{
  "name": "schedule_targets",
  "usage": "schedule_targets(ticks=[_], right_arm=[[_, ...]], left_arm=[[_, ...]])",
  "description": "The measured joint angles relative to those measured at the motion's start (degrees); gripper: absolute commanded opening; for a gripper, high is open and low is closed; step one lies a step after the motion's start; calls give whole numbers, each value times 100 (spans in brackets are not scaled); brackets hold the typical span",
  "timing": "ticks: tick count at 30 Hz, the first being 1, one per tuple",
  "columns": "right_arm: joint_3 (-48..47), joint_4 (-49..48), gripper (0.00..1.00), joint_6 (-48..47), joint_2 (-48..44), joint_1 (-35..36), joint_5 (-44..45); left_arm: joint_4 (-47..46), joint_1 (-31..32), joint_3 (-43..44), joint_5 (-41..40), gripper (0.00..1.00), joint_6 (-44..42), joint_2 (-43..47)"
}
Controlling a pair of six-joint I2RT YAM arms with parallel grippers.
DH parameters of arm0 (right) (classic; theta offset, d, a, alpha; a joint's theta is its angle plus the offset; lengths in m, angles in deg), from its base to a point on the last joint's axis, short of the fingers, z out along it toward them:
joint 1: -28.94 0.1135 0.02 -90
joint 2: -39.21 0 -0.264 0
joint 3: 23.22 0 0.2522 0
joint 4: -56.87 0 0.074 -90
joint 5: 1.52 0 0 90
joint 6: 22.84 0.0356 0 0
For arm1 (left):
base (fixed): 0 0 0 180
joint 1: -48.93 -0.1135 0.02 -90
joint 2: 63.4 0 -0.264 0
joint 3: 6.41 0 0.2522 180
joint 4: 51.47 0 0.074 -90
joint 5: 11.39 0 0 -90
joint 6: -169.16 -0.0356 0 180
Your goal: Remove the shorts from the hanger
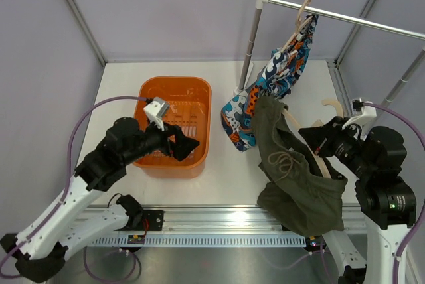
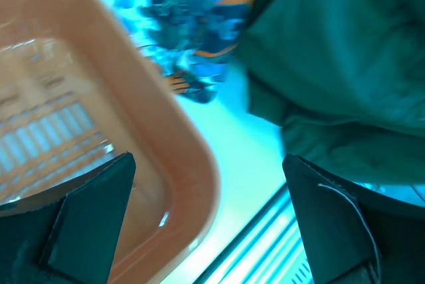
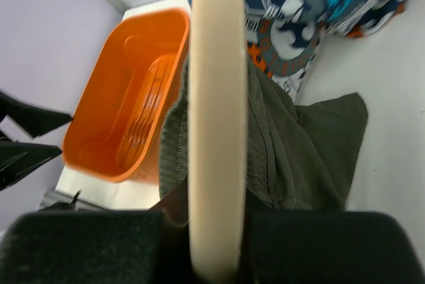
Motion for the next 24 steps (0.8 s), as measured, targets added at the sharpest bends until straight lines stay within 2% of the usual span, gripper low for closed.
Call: schedule_targets(ticks=[3, 7, 16, 19, 24], right_arm=[[269, 9, 0, 92, -39, 2, -472], [361, 0, 0, 118, -35, 2, -811], [691, -435, 0, 243, 262, 173, -1110], [688, -695, 0, 306, 634, 715, -881], [542, -968, 0, 396, 1351, 2164, 76]], left_arm=[[-76, 907, 470, -483, 99, 0, -555], [-168, 1705, 933, -1147, 99, 24, -1255], [-249, 2149, 1467, -1816, 99, 210, -1867], [-299, 2164, 1639, -1952, 99, 256, -1954], [-282, 2179, 1836, -2138, 99, 302, -2070]])
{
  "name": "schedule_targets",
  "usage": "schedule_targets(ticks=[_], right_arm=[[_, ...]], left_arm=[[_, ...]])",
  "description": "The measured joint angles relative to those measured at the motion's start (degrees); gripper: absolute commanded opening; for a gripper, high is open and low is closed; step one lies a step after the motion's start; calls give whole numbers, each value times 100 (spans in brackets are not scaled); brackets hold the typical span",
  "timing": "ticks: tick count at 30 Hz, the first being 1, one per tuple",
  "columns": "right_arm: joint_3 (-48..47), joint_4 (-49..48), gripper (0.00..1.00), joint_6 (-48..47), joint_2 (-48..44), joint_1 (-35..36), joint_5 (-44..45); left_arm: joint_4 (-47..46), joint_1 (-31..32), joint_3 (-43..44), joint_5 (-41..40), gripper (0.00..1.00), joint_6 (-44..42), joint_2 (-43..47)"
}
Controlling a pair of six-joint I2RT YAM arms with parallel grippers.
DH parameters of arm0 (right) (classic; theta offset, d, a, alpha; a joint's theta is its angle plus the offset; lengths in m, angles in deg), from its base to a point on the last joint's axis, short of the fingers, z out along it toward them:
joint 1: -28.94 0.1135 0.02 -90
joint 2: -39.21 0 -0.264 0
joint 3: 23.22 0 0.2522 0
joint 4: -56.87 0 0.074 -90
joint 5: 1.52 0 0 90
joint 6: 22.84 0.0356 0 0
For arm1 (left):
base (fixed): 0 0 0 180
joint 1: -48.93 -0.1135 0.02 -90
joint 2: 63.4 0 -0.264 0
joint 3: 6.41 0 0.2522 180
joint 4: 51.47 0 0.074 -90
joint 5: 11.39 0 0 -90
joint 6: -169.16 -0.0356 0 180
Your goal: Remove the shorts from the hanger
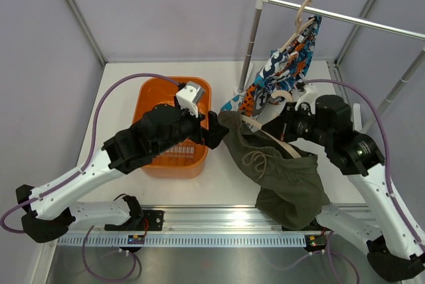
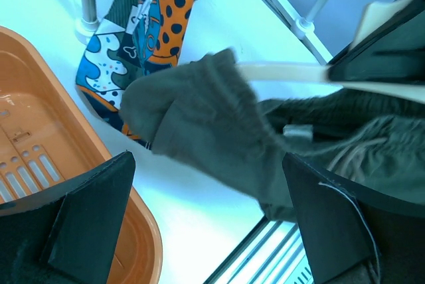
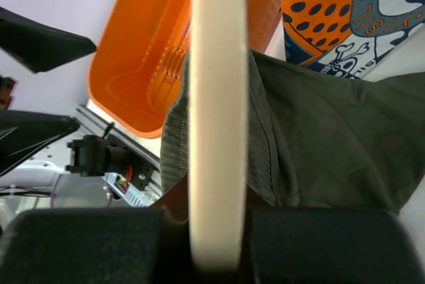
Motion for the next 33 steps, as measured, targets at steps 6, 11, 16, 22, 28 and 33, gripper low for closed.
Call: schedule_targets(ticks=[6, 11, 16, 22, 28, 33], right_arm=[[-295, -90, 0, 133, 577, 1147, 1322], [-616, -127, 0, 188, 896, 1749, 2138], [-826, -155, 0, 210, 1196, 2170, 2640], [-1075, -155, 0, 208, 1495, 2573, 3091], [-1189, -87, 0, 208, 1526, 2782, 3309], [-1333, -2, 0, 208, 1528, 2927, 3434]], left_arm=[[114, 37, 138, -382, 99, 92, -151], [291, 72, 219, -713, 98, 151, -433], [372, 111, 223, -870, 98, 221, -697], [372, 131, 219, -975, 94, 260, -704], [376, 131, 179, -1209, 84, 286, -708], [376, 131, 94, -1410, 77, 280, -708]])
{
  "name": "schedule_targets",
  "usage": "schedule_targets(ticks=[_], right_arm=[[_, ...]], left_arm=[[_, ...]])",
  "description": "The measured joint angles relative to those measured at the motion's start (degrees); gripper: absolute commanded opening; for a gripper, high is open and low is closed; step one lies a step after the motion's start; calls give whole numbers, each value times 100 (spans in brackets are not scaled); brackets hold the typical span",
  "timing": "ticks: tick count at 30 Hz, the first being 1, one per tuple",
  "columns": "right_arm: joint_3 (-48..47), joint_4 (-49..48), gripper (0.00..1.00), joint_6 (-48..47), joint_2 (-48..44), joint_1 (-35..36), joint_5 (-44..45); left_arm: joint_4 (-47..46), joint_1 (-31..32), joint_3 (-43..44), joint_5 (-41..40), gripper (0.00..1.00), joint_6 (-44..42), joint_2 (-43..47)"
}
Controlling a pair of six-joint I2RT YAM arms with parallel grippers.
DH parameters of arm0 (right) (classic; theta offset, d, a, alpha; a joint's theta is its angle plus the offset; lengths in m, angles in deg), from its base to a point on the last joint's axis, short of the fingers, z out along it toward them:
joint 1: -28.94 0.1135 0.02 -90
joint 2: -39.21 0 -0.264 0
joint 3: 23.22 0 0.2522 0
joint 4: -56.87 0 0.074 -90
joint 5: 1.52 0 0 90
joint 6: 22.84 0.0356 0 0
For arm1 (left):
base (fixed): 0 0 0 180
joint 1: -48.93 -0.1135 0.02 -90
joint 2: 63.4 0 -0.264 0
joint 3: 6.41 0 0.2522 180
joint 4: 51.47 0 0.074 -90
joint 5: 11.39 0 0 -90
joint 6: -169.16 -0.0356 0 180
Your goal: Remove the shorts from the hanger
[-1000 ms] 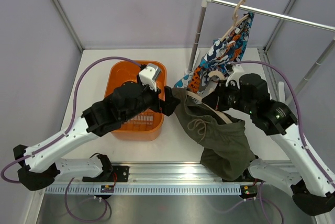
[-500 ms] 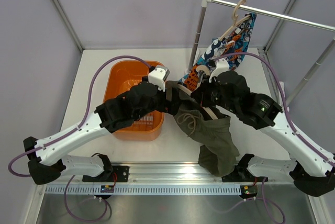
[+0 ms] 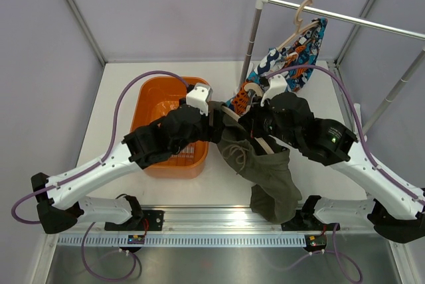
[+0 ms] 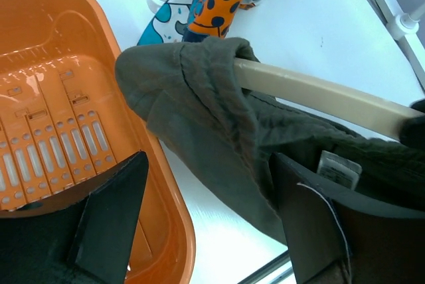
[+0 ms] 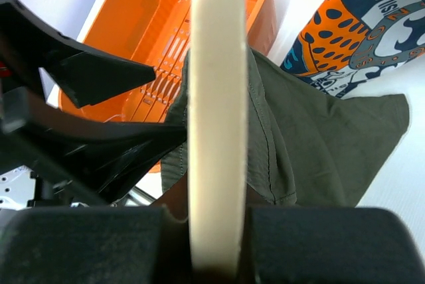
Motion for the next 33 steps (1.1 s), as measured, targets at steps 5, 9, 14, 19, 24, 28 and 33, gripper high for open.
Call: schedule_targets(ticks=[5, 9, 14, 19, 24, 28, 33], right_arm=[[-114, 111, 0, 0, 0, 216, 127], [-122, 151, 0, 9, -2, 363, 227], [-122, 195, 0, 39, -31, 463, 343], [-120, 240, 0, 61, -98, 577, 442], [-120, 273, 0, 9, -109, 780, 479], [-129, 284, 0, -96, -94, 1128, 699], [-219, 358, 0, -116, -63, 1467, 1150]], left_arm=[[-2, 0, -2, -173, 70, -2, 0], [-4, 0, -2, -264, 58, -26, 0], [-7, 22, 0, -310, 20, -39, 0], [-24, 68, 13, -323, 2, -48, -28], [-48, 72, 122, -400, 0, -68, -164], [-35, -59, 258, -426, 0, -46, -321], [-55, -448, 273, -299, 0, 107, -378]])
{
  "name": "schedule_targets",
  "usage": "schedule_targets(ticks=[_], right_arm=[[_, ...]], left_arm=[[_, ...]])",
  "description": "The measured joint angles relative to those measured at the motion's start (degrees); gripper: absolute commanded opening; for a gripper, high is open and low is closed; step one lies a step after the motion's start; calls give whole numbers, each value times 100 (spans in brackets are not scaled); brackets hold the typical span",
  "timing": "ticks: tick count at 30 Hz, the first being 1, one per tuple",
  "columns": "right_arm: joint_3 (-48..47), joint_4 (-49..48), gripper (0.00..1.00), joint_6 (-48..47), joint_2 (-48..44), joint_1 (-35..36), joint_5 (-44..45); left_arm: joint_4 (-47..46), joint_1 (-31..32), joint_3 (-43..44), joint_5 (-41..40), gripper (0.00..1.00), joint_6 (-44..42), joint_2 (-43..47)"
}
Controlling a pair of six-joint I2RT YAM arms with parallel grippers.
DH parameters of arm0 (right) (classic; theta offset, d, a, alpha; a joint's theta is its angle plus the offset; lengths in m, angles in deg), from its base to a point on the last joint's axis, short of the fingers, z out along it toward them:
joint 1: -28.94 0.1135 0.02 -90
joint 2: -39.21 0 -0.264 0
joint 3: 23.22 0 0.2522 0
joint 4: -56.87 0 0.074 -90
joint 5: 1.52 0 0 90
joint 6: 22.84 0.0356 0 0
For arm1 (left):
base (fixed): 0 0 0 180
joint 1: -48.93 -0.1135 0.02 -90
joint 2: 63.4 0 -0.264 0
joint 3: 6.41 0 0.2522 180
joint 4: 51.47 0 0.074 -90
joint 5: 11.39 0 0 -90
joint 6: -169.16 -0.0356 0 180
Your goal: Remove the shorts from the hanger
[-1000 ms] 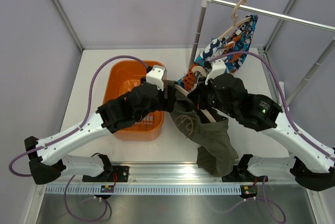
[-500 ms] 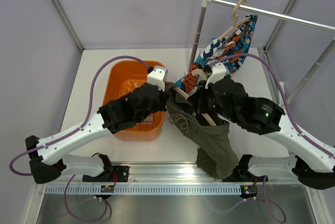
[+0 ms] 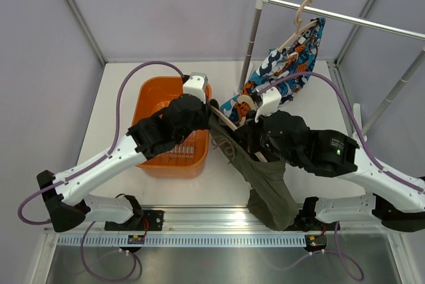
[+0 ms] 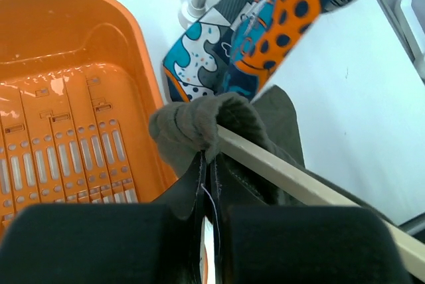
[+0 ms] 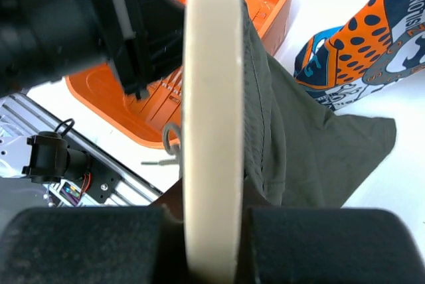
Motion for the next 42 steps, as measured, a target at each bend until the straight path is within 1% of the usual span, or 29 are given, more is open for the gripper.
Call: schedule_targets(ticks=[8, 13, 18, 23, 28, 33, 38, 42], right_arm=[[-57, 109, 0, -7, -234, 271, 101], [-94, 258, 0, -42, -247, 345, 168], [-94, 450, 0, -37, -363, 396, 435], [-94, 459, 0, -35, -664, 474, 791], [-98, 299, 0, -39, -968, 483, 905], [-105, 273, 0, -46, -1040, 487, 1078], [-96, -17, 0, -175, -1102, 527, 1416], [-39, -422, 0, -358, -1099, 533, 1759]], left_arm=[[-133, -955, -260, 446, 0, 129, -85], [-332, -1021, -264, 813, 0, 146, -361], [-522, -1008, -374, 1165, 0, 144, -354], [-555, -688, -411, 1156, 0, 85, -243], [-621, -608, -431, 1233, 0, 35, -240], [-706, -391, -529, 1261, 0, -59, -197], [-592, 210, -518, 1215, 0, -380, 37], [-361, 1137, -149, 1211, 0, -807, 164]])
